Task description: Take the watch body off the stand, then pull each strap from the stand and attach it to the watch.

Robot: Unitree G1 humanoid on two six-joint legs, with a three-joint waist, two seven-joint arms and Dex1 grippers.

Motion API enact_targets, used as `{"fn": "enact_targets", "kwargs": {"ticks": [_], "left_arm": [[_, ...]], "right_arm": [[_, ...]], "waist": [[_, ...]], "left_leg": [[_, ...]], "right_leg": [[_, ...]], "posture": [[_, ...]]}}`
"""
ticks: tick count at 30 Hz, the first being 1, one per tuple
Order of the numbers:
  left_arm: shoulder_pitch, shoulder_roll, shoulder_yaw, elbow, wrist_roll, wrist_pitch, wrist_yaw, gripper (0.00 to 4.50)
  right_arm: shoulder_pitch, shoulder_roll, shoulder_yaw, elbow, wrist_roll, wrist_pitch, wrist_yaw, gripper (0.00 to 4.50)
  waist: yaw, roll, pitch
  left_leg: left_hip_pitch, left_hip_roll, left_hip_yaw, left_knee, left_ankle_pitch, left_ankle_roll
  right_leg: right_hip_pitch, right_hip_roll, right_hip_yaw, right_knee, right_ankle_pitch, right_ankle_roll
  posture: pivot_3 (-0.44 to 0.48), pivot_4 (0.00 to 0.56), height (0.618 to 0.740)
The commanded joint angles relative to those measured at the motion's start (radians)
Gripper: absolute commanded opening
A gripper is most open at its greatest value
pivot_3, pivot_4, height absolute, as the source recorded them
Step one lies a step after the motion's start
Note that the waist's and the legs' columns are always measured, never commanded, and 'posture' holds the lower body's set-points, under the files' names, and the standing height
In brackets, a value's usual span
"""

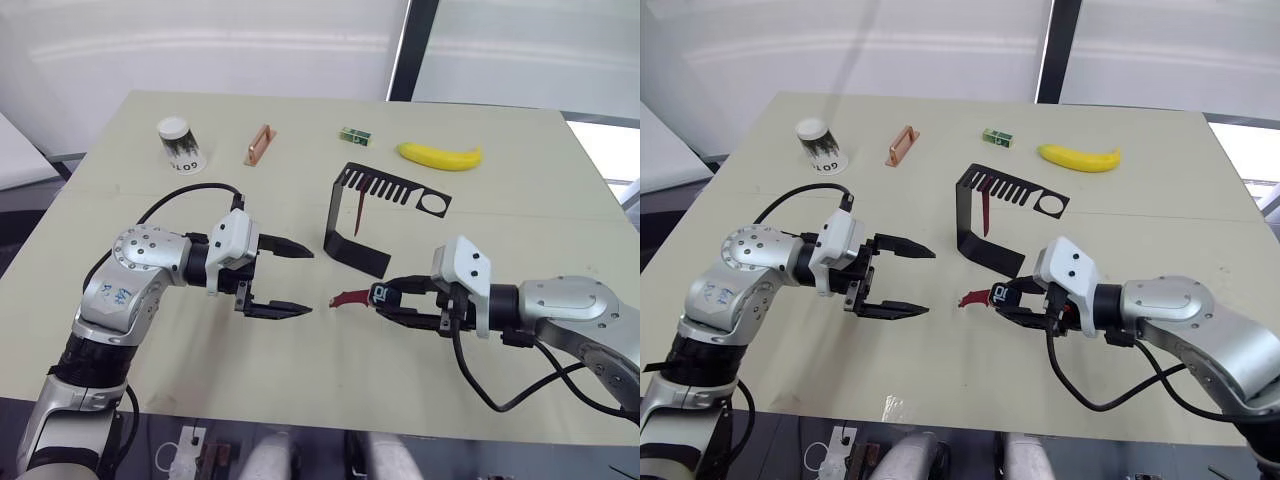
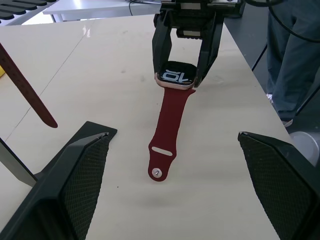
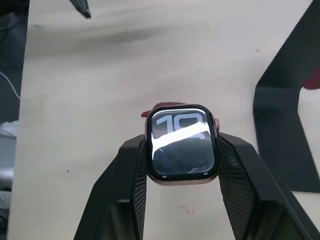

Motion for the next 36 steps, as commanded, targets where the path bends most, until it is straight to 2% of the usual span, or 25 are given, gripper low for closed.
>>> {"fn": "enact_targets", "kwargs": {"ticks": [1,12,16,22,27,32,36], "left_arm": [[-0.010,0.006,0.007,-0.029,-0.003,-0.009,0.002,4.44],[0.003,0.010,-0.004,-0.054,-0.003,-0.006,0.003,4.44],[0.008,0.013,-0.009,-0.060,0.028,-0.037,0.017,4.44],[0.062,-0.013,-0.026,-0.099,0.126,-0.118,0.107,4.44],[0.088,-0.041,-0.052,-0.101,0.220,-0.156,0.207,4.44],[0.103,-0.079,-0.059,-0.115,0.240,-0.111,0.277,4.44],[0.109,-0.117,-0.063,-0.101,0.236,-0.099,0.314,4.44]], "right_arm": [[0.008,0.014,-0.010,0.006,-0.070,-0.075,0.061,1.51],[0.000,0.058,-0.018,0.040,-0.144,-0.087,0.119,1.51],[-0.014,0.088,-0.035,0.042,-0.080,0.013,0.090,1.51],[-0.063,0.180,-0.118,0.042,0.145,0.348,-0.066,1.51],[-0.153,0.302,-0.217,0.125,0.386,0.659,-0.275,1.51],[-0.233,0.408,-0.308,0.223,0.540,0.828,-0.467,1.51],[-0.268,0.457,-0.351,0.282,0.647,0.881,-0.584,1.51]], "waist": [[-0.001,0.000,0.000],[0.000,0.000,0.000],[-0.001,0.000,0.000],[0.000,0.000,0.000],[0.000,0.000,0.000],[-0.001,0.000,0.000],[-0.001,0.000,0.000]], "left_leg": [[0.000,0.000,0.000,0.000,0.000,0.000],[0.001,0.000,0.000,0.000,0.000,0.000],[0.001,0.000,0.000,0.000,0.000,0.000],[0.001,0.000,0.000,0.001,0.000,-0.001],[0.001,0.000,0.000,0.001,0.000,-0.001],[0.001,0.000,0.000,0.001,0.000,-0.001],[0.001,0.000,0.001,0.001,0.000,-0.001]], "right_leg": [[0.000,0.000,0.000,0.000,0.000,0.000],[0.000,0.000,0.000,0.001,0.000,0.000],[0.000,0.000,0.000,0.001,0.000,0.000],[0.000,0.000,0.000,0.003,0.000,0.000],[0.000,0.000,0.000,0.005,0.000,0.000],[0.000,0.000,0.000,0.007,0.000,0.000],[-0.001,0.000,0.000,0.007,0.000,0.000]], "posture": [[0.000,0.150,0.740],[0.000,0.150,0.740],[0.000,0.150,0.740],[0.000,0.150,0.740],[0.000,0.150,0.740],[0.000,0.150,0.740],[0.000,0.150,0.740]]}}
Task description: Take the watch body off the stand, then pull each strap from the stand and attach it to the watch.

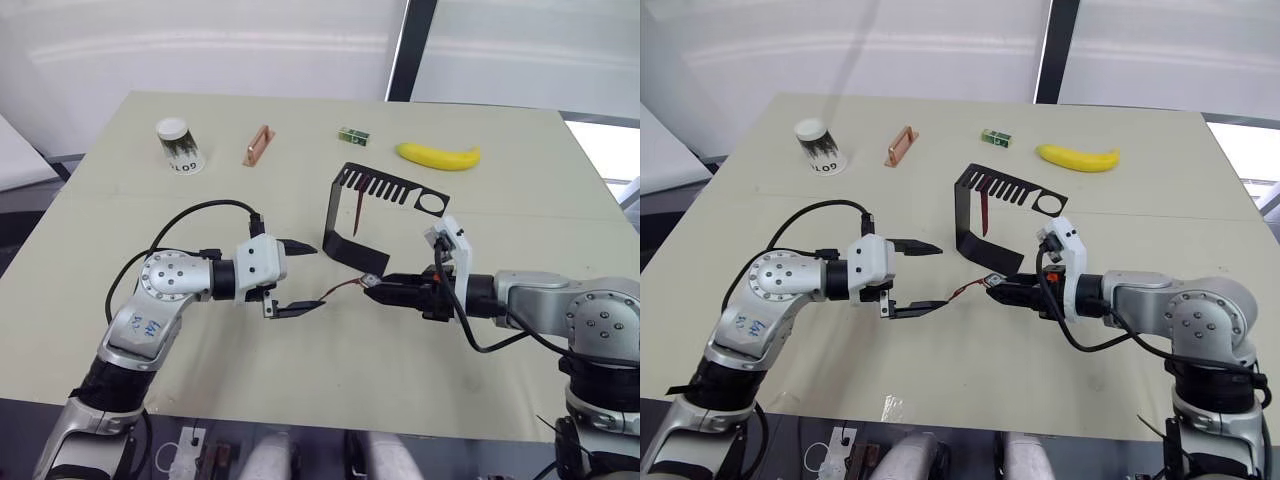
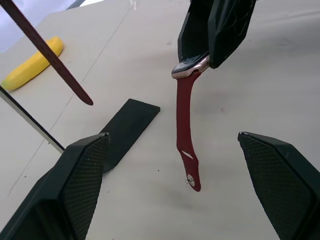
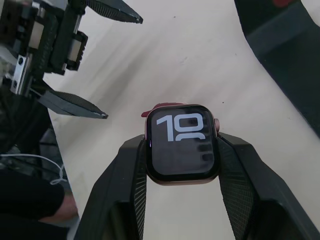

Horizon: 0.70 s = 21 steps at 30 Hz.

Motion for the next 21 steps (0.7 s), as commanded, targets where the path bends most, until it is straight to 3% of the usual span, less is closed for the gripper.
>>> {"fn": "enact_targets", "kwargs": {"ticks": [1,2,4,7,21], "left_arm": [[0.000,-0.032,0.003,-0.015,-0.014,0.004,0.031,4.44],[-0.001,-0.039,0.004,-0.012,-0.020,0.002,0.033,4.44],[-0.010,-0.059,-0.001,-0.004,-0.025,0.012,0.039,3.93],[-0.025,-0.074,-0.020,0.003,-0.022,0.027,0.036,2.64],[-0.067,-0.132,-0.047,0.091,0.008,-0.009,0.059,2.64]], "right_arm": [[-0.026,0.018,-0.054,0.024,0.115,0.032,-0.101,1.51],[-0.028,0.020,-0.054,0.029,0.137,0.033,-0.125,1.51],[-0.029,0.019,-0.048,0.034,0.176,0.028,-0.164,1.51],[-0.026,0.014,-0.038,0.048,0.241,0.004,-0.222,1.51],[-0.006,-0.110,0.094,0.095,0.567,-0.202,-0.440,1.51]], "waist": [[0.000,0.000,0.000],[0.001,0.000,0.000],[0.000,0.000,0.000],[-0.001,0.000,0.000],[-0.002,0.000,0.000]], "left_leg": [[0.000,0.000,0.000,0.000,0.000,0.000],[0.000,0.000,0.000,0.000,0.000,0.000],[0.000,0.000,0.000,0.000,0.000,0.000],[0.000,0.000,0.000,0.000,0.000,0.000],[0.000,0.000,0.000,0.000,0.000,0.000]], "right_leg": [[0.000,0.000,0.000,0.000,0.000,0.000],[0.000,0.000,0.000,0.000,0.000,0.000],[0.000,0.000,0.000,0.000,0.000,0.000],[0.000,0.000,0.000,0.000,0.000,0.000],[0.000,0.000,0.000,0.000,0.000,0.000]], "posture": [[0.000,0.150,0.740],[0.000,0.150,0.740],[0.000,0.150,0.740],[0.000,0.150,0.740],[0.000,0.150,0.740]]}}
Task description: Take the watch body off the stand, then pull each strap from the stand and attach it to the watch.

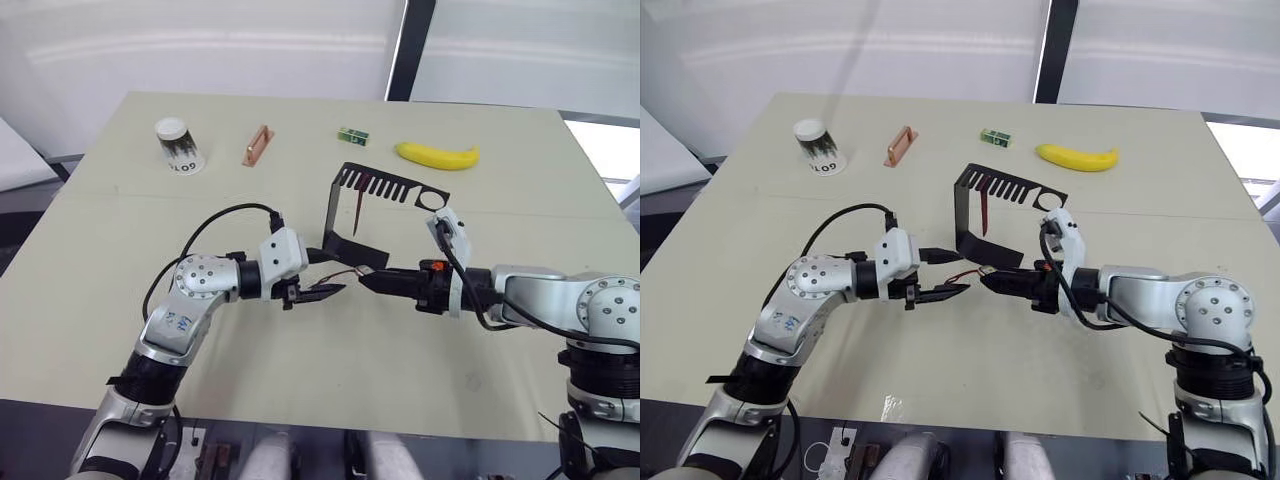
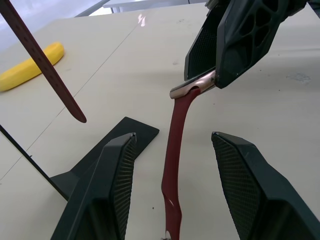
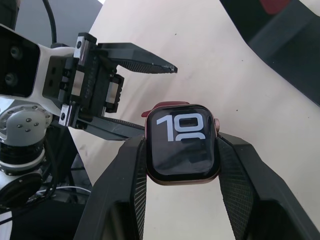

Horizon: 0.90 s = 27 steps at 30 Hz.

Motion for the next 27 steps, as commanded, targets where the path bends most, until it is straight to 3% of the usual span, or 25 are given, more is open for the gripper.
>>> {"fn": "enact_targets", "kwargs": {"ticks": [1,27], "left_arm": [[-0.024,-0.010,-0.001,0.006,0.010,-0.031,0.008,2.64],[-0.062,-0.047,-0.017,0.065,0.030,-0.073,0.003,2.64]], "right_arm": [[-0.002,-0.036,0.025,-0.017,0.082,-0.064,-0.031,1.51],[-0.004,-0.155,0.144,-0.059,0.174,-0.201,-0.029,1.51]], "waist": [[0.000,0.000,0.000],[0.002,0.000,0.000]], "left_leg": [[0.000,0.000,0.000,0.000,0.000,0.000],[-0.001,0.000,0.000,0.000,0.000,0.000]], "right_leg": [[0.000,0.000,0.000,0.000,0.000,0.000],[0.000,0.000,0.000,-0.001,0.000,0.000]], "posture": [[0.000,0.150,0.740],[0.000,0.150,0.740]]}}
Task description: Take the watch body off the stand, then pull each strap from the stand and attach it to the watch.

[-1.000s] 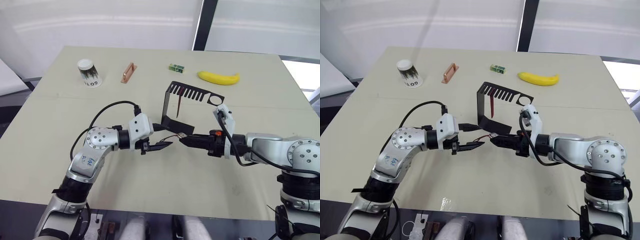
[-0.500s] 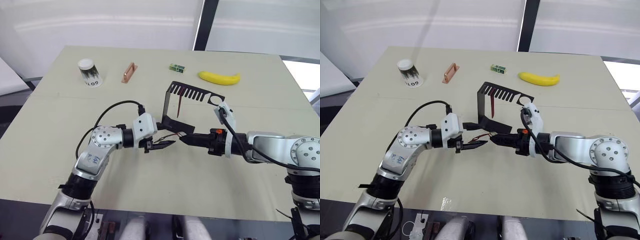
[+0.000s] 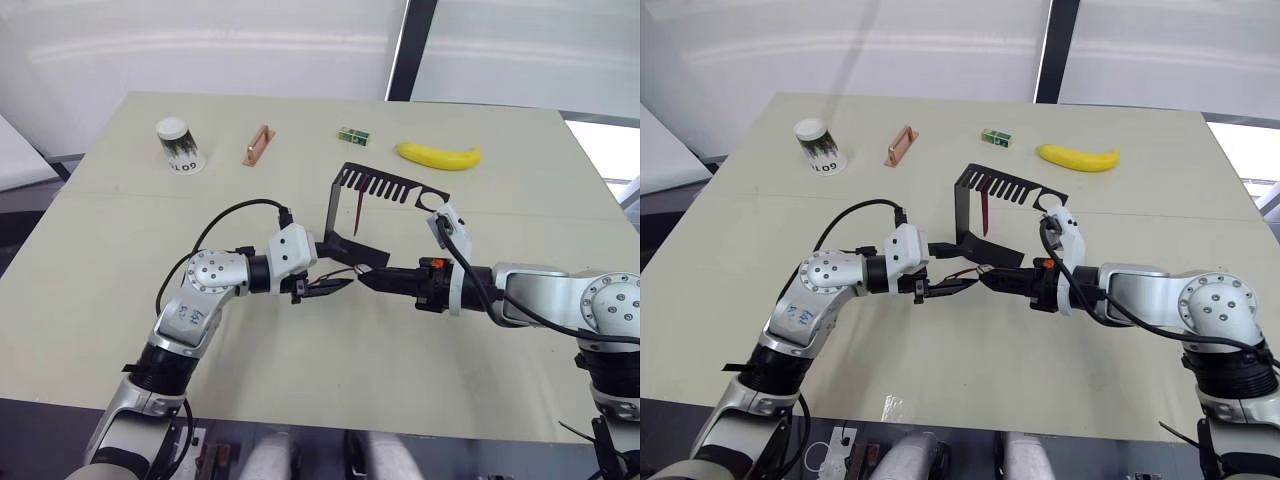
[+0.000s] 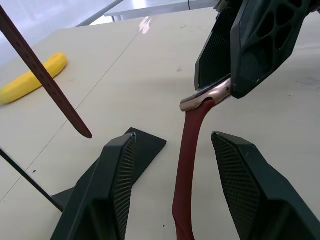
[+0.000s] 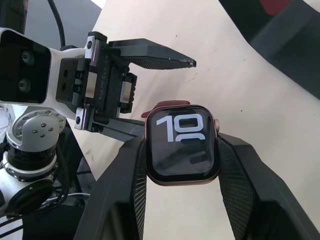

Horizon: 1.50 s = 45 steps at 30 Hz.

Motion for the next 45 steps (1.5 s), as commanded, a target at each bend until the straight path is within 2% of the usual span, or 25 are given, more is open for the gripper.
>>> {"fn": "enact_targets", "kwargs": {"ticks": [1,8,11,14,15,45], "left_arm": [[-0.018,-0.006,0.001,-0.007,0.001,-0.016,0.001,2.64],[-0.020,-0.008,-0.005,-0.005,0.001,-0.021,-0.010,2.64],[-0.022,-0.012,-0.007,-0.002,-0.002,-0.030,-0.016,1.78],[-0.021,-0.016,-0.007,-0.007,-0.005,-0.032,-0.022,0.22],[-0.021,-0.018,-0.007,-0.009,-0.005,-0.031,-0.023,0.10],[-0.039,-0.048,-0.034,-0.031,0.022,-0.012,-0.022,0.10]], "right_arm": [[-0.003,-0.020,-0.006,-0.048,0.039,-0.025,0.008,1.51],[0.010,-0.044,0.001,-0.075,0.064,-0.049,0.006,1.51],[0.012,-0.051,0.004,-0.079,0.069,-0.057,0.006,1.51],[0.014,-0.055,0.008,-0.084,0.074,-0.065,0.004,1.51],[0.014,-0.057,0.010,-0.085,0.076,-0.067,0.004,1.51],[-0.009,-0.042,0.056,-0.121,-0.012,-0.065,0.022,1.51]], "waist": [[0.000,0.000,0.000],[0.001,0.000,0.000],[0.001,0.000,0.000],[0.001,0.000,0.000],[0.001,0.000,0.000],[0.001,0.000,0.000]], "left_leg": [[0.000,0.000,0.000,0.000,0.000,0.000],[0.000,0.000,0.000,0.000,0.000,0.000],[0.000,0.000,0.000,0.000,0.000,0.000],[0.000,0.000,0.000,0.000,0.000,0.000],[0.000,0.000,0.000,0.000,0.000,0.000],[0.000,0.000,0.000,0.000,0.000,0.000]], "right_leg": [[0.000,0.000,0.000,0.000,0.000,0.000],[0.000,0.000,0.000,-0.001,0.000,0.000],[0.000,0.000,0.000,-0.001,0.000,0.000],[0.000,0.000,0.000,-0.001,0.000,0.000],[0.000,0.000,0.000,-0.001,0.000,0.000],[0.000,0.000,0.000,-0.001,0.000,0.000]], "posture": [[0.000,0.150,0.740],[0.000,0.150,0.740],[0.000,0.150,0.740],[0.000,0.150,0.740],[0.000,0.150,0.740],[0.000,0.150,0.740]]}}
